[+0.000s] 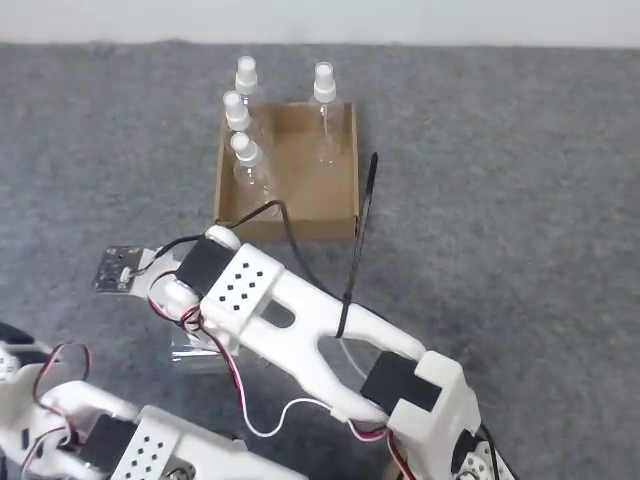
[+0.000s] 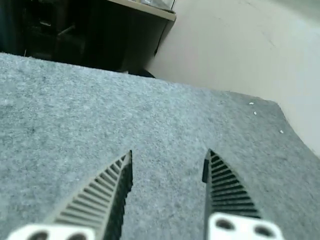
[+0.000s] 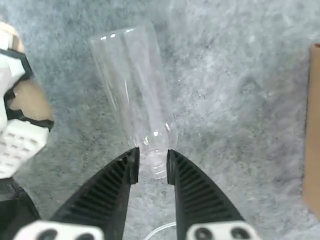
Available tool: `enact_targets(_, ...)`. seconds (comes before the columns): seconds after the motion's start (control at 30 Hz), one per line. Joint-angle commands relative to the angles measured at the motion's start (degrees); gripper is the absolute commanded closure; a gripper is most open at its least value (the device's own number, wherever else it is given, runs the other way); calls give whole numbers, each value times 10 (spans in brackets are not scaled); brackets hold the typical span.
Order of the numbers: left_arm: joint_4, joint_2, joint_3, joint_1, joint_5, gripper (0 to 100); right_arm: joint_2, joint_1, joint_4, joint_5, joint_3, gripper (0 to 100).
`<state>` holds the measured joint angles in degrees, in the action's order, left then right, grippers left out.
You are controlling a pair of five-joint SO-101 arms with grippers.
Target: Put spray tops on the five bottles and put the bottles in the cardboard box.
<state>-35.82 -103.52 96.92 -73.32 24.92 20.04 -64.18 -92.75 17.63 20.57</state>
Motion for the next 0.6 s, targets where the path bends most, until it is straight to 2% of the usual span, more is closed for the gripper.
enact_targets(0.0, -19, 5, -3, -1, 3, 790, -51, 10, 6, -34, 4, 950)
enact_targets(0.3, -19, 5, -3, -4, 3, 790, -103, 10, 8, -110, 4, 950)
enact_targets(0.57, -19, 5, -3, -1, 3, 790, -223, 14, 48, -113, -82, 948)
